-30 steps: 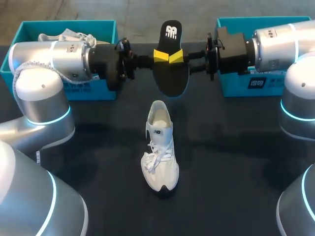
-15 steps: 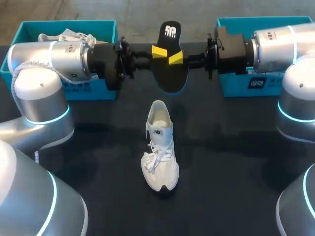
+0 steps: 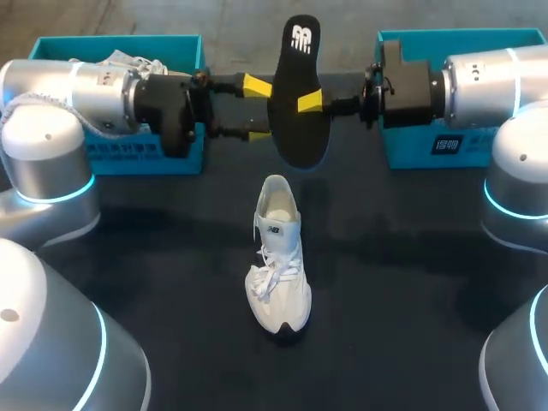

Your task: Take the shoe out of the shoebox, open the shoe tongue, remove and reinsert the insole, then place the shoe into the shoebox

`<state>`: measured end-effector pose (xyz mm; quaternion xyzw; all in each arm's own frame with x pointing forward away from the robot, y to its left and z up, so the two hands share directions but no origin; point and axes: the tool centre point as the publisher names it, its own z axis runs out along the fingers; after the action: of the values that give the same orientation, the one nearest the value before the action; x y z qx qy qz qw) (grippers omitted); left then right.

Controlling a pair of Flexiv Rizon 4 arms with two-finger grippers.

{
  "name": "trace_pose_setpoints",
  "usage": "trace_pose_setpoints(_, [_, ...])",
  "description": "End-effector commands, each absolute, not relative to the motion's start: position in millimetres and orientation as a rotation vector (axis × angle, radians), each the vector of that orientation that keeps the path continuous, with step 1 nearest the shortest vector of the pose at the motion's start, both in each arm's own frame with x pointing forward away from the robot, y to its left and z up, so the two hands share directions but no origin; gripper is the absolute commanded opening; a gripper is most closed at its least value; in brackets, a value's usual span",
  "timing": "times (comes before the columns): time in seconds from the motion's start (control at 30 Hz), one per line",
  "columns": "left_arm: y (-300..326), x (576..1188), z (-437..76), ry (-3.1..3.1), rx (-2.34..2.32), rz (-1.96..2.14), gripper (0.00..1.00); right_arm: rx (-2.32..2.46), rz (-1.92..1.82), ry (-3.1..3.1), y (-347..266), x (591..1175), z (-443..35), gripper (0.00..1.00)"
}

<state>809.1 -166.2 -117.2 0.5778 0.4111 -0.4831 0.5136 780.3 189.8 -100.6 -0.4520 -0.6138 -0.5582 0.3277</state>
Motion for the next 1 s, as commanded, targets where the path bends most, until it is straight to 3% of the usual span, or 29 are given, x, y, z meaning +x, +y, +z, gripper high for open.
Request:
trace_pose_setpoints(0.03, [-149.5,810.3,-119.6,0.969,1.431,-1.161,1.0,-1.158,-1.504,-1.638,189.8,778.1,-95.1,0.0])
trace_pose_setpoints(1.0, [-114.0,817.3,-140.7,1.021,1.611,-1.152,1.0,-0.994,-1.603,-1.861,205.1,786.0,-80.2,0.0])
